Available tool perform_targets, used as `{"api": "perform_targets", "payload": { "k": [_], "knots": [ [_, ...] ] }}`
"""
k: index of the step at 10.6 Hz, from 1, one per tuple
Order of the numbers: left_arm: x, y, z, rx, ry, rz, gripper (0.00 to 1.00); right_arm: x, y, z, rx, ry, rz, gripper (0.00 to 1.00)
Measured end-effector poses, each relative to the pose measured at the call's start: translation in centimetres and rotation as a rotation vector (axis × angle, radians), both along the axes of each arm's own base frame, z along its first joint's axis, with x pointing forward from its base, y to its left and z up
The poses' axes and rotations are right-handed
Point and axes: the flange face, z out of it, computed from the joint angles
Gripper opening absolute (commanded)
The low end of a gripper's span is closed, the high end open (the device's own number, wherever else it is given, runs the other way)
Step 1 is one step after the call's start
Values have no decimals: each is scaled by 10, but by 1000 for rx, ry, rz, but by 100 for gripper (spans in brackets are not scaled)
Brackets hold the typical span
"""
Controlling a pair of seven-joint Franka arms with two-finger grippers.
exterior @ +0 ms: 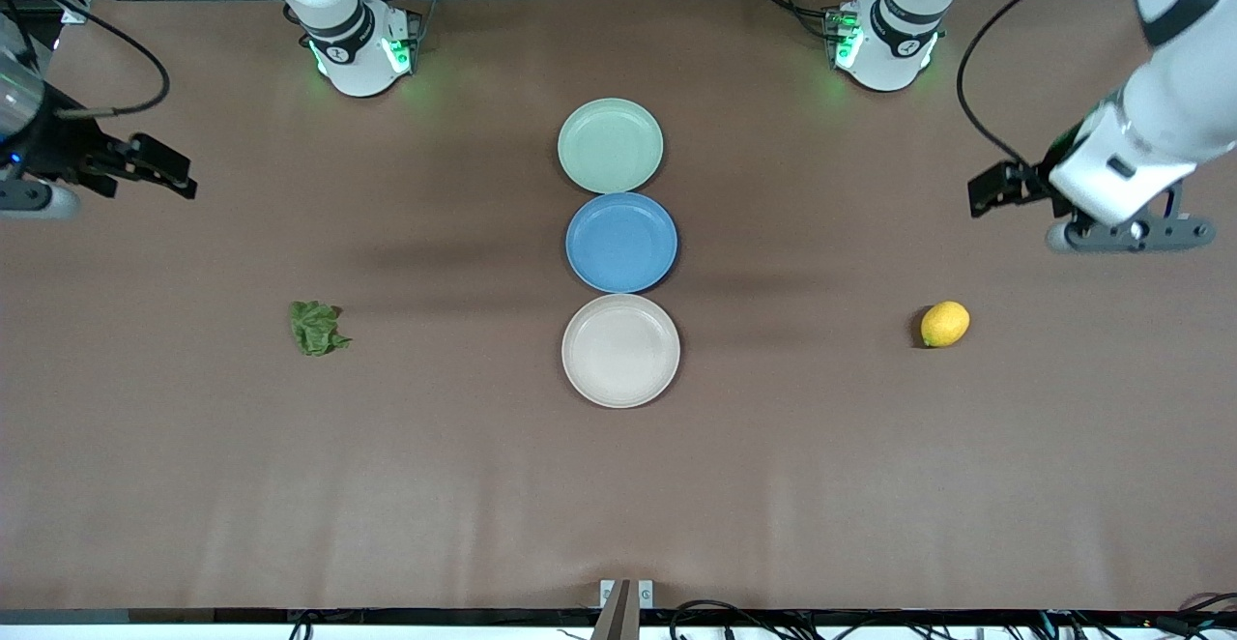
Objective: Place lemon and lettuce in plates
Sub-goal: 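Lower the right gripper to the lettuce while the left gripper reaches the lemon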
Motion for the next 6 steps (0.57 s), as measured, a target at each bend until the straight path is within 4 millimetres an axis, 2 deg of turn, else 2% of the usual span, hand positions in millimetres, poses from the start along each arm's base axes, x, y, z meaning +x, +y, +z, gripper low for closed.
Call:
{"api": "perform_targets", "payload": {
  "k": [2,5,6],
  "knots": [
    [15,30,-53,-11,-20,-17,100,6,0,-49,0,-5,1,100],
    [14,73,-156,-22,-30,-117,100,5,-1,-138,-2,-28,1,100],
    [16,90,-185,-27,-17,-185,100,4,-1,-160,-6,-30,4,100]
  ]
}}
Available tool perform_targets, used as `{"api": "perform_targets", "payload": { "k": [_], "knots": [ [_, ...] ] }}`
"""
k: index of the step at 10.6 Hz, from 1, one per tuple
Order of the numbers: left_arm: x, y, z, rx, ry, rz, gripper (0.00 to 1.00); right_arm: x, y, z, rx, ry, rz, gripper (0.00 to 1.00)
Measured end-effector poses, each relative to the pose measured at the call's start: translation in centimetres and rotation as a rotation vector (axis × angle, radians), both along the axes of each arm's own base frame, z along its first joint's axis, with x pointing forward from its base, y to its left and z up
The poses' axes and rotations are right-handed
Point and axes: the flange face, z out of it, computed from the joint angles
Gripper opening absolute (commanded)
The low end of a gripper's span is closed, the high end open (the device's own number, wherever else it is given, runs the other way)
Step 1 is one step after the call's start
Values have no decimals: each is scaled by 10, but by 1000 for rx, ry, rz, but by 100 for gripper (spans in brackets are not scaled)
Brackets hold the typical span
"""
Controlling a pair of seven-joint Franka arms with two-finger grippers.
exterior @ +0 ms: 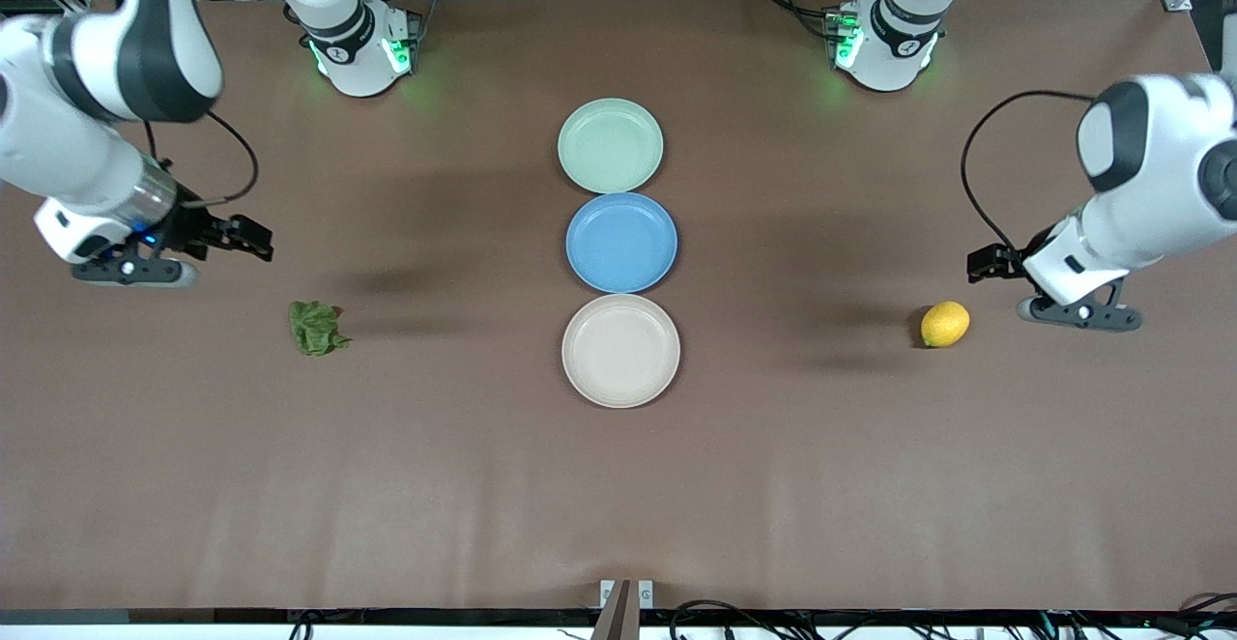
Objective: Place lemon and lettuce in plates
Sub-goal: 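Lower the right gripper to the lettuce while the left gripper reaches the lemon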
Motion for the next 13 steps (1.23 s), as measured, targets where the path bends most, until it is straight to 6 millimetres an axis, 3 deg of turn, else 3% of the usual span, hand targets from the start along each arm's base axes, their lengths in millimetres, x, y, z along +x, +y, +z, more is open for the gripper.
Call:
{"api": "perform_targets", "payload": {
  "k": [2,4,7,10,11,12,13],
  "knots": [
    [4,13,-42,5,43,-127,100,3,-4,-33,-27,4,15,100],
    [7,0,-63,31,39,-222,100,9,-10,-66,-27,-24,10,100],
    [-5,-10,-103,85,0,-369,100,17,-19,-128,-22,-56,3,100],
    [-9,-14,-147,61,12,-393,100,23,-27,-163,-18,-68,-10,100],
    [-9,-15,-160,54,22,-396,83,22,-30,-172,-18,-61,-15,100],
    [-10,-16,-168,49,25,-398,31,19,-31,-182,-16,-58,-18,100],
    [-10,-16,-175,46,25,-398,0,15,-32,-195,-15,-55,-19,100]
  ]
}}
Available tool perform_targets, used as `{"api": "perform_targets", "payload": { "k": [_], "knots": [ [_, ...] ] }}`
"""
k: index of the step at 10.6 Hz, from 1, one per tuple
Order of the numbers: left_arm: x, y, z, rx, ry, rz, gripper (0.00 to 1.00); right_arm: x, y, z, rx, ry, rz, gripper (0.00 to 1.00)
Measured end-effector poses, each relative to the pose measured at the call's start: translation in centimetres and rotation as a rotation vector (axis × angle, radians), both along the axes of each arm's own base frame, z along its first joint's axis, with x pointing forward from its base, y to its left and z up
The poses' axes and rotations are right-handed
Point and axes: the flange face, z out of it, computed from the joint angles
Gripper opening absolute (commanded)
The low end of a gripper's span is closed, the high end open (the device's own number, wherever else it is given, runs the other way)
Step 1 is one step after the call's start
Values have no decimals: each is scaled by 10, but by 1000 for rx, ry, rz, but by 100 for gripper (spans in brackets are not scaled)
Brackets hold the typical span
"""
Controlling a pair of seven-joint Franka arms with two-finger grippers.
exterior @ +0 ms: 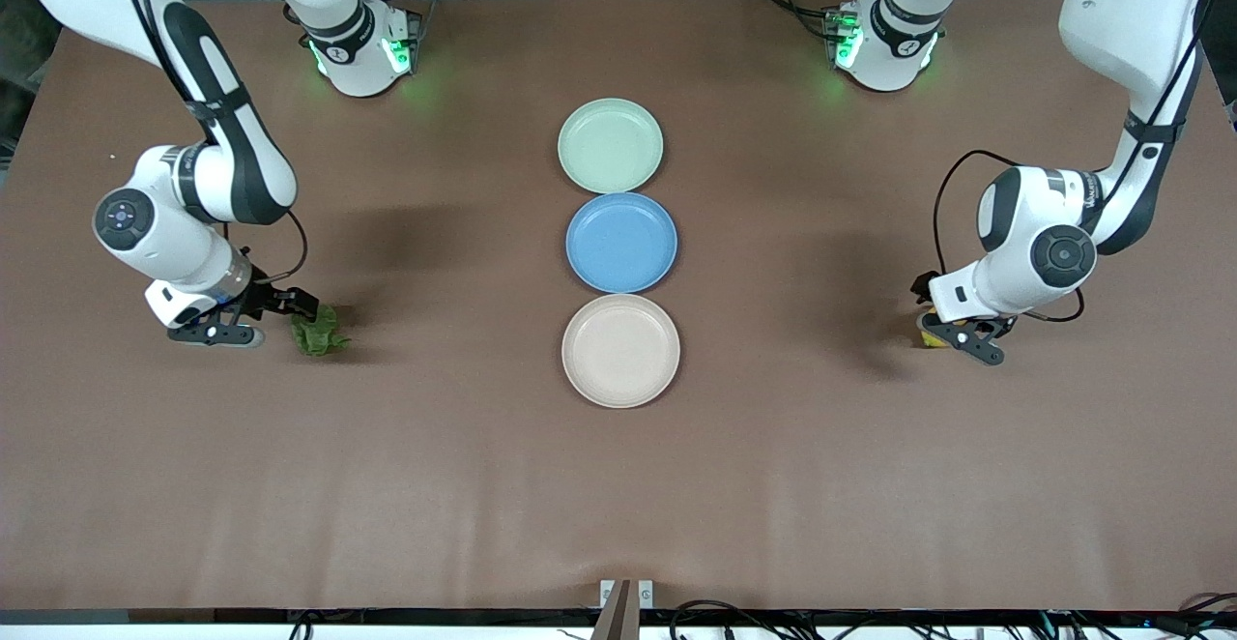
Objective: Place lemon and lettuce in plates
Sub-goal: 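Close the right gripper on the lettuce while the left gripper grasps the lemon, then carry the lemon with the left gripper onto the cream plate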
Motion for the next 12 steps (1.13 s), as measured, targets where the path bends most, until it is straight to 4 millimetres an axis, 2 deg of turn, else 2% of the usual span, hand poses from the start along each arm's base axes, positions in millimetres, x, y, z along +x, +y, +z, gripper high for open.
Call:
{"api": "perform_targets", "payload": {
  "k": [2,5,6,7,8,9,10,11,12],
  "knots": [
    [0,4,-4,-2,1,7,0,-7,1,-19,2,11,0,99],
    [2,3,-3,0,-9,35,0,-8,-1,-31,3,-4,-3,86],
    [5,-2,-1,0,-25,77,0,-8,-1,-36,4,-7,-3,84],
    [10,-17,5,-7,-48,137,0,-9,-1,-39,4,-8,-3,81],
    [16,-46,15,-22,-78,211,0,-9,-1,-42,4,-12,-3,69],
    [20,-84,28,-41,-102,288,0,-8,-1,-44,4,-21,-4,44],
    [21,-121,39,-53,-114,369,0,-7,-1,-46,4,-28,-4,23],
    [20,-158,51,-62,-128,449,0,-8,-2,-49,4,-30,-5,8],
    [18,-188,59,-82,-134,535,0,-8,-1,-50,4,-30,-4,0]
  ]
}}
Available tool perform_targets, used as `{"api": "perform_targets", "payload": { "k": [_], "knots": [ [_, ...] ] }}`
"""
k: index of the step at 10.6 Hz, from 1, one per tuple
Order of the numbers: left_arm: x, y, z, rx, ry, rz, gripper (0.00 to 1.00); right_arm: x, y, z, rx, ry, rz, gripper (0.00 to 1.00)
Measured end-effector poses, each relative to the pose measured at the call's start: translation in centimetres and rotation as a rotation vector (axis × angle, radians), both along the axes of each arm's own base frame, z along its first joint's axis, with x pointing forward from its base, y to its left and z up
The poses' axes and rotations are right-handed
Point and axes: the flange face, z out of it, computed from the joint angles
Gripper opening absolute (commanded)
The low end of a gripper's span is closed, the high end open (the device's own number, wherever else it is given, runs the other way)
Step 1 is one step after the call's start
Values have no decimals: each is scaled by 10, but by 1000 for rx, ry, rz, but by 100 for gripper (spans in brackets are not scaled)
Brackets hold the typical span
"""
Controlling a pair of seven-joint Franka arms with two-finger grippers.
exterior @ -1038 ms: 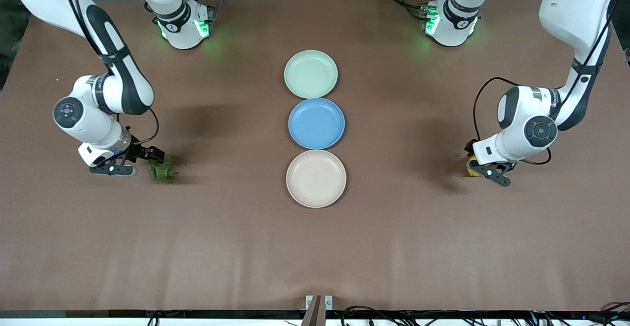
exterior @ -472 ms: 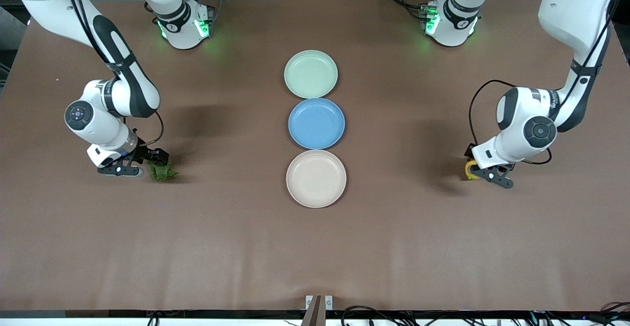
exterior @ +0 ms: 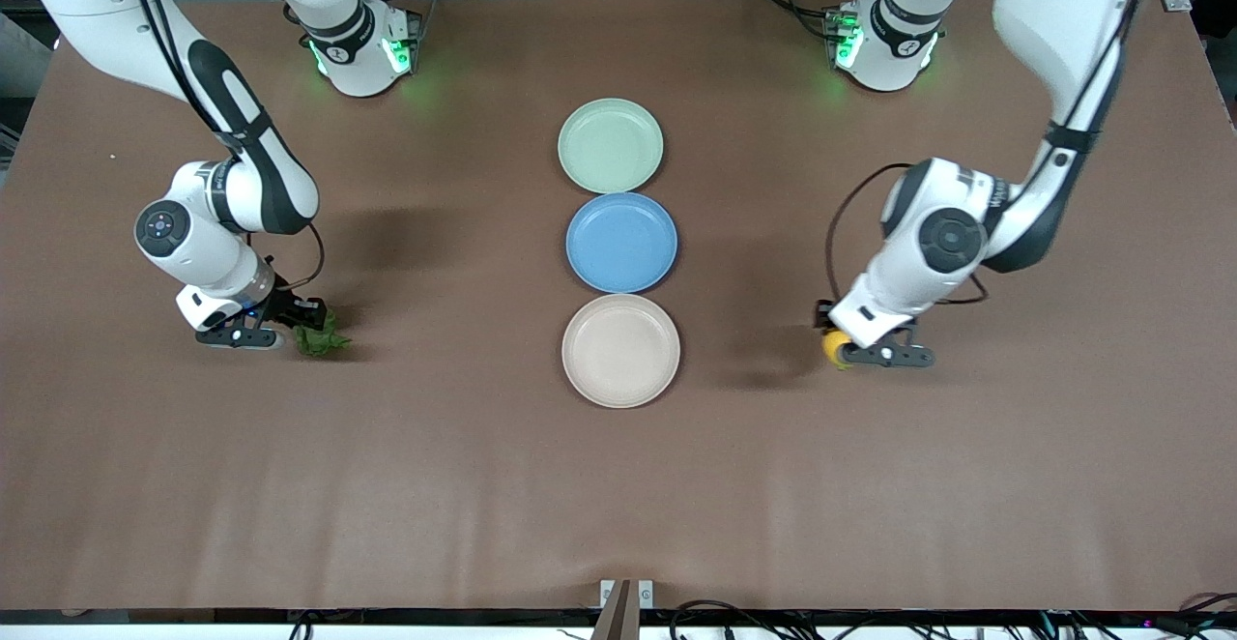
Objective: Place lemon and lettuce in plates
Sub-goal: 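Carry the lemon with the left gripper onto the cream plate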
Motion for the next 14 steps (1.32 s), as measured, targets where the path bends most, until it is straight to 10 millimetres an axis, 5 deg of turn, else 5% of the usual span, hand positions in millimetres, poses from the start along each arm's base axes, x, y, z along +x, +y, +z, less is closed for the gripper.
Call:
{"api": "perform_targets", "payload": {
  "k": [4,6,7,8,9,12,14],
  "knots": [
    [-10,-136,2,-103,25,284,0,2,1,4,0,-9,2,0],
    [-27,-194,-14,-113,48,351,0,7,1,31,-1,31,-6,0],
    [-35,-217,-17,-116,48,371,24,9,2,57,-3,54,-11,0],
    [-43,-238,-14,-123,42,390,74,10,5,86,-4,73,-10,0],
    [-54,-258,-11,-119,28,393,100,9,11,114,-5,84,-16,0],
    [-82,-292,-17,-44,-54,342,100,-4,62,156,-11,128,-71,0],
    [-73,-287,-14,-42,-72,360,100,-16,131,163,38,160,-123,0]
  ]
}}
